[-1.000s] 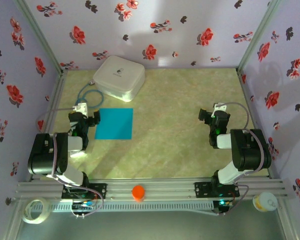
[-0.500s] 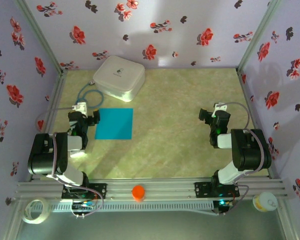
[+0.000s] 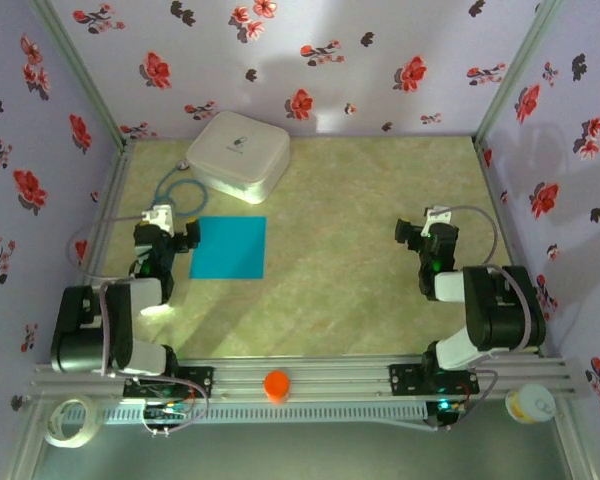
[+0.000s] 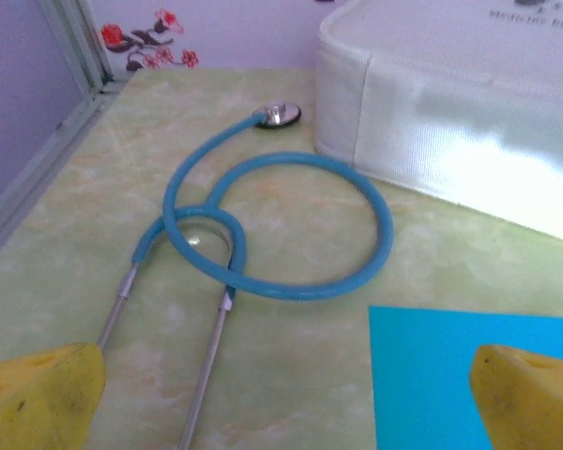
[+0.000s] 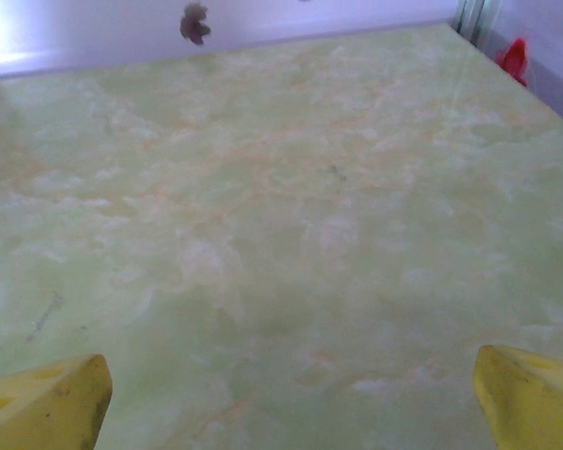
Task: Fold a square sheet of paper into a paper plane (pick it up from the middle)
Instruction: Move the square sheet of paper to the center of the table.
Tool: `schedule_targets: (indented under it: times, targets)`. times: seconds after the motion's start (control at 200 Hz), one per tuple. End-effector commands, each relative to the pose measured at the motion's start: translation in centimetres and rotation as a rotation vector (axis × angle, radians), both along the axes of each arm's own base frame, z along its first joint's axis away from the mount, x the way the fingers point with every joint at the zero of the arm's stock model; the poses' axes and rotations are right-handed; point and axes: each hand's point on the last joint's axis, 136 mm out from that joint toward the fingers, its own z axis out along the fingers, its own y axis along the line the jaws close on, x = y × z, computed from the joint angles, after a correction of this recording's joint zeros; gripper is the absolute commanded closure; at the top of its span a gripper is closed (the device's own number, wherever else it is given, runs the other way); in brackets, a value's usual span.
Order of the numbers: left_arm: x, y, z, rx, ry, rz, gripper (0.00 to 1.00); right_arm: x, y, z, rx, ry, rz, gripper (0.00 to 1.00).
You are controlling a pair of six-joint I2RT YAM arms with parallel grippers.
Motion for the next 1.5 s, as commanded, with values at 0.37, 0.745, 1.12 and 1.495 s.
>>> schedule_targets:
  times: [0.37,0.745,1.12,1.495]
  targets:
    - [-1.6,2.2,5.6,-0.268,0.179,0.258,0.00,-2.0,3.0,6.2,0.339,0.246,-0.048,0.01]
    - [-2.5,-10.5,1.3,-0.556,0.494,-0.191,0.00,-3.1,11.6,4.5,0.852,0.403,0.200,0.01]
    - [-1.0,-15.5,-4.4,-0.436,0.766,-0.220,0.00,-4.7,16.2,3.6,0.847,0.503,0.311,0.01]
    - [-2.8,-17.2,-9.4,-0.402,0.954,-0.125,0.00,-6.5,15.6,2.4,0.817,0.516,0.265,0.01]
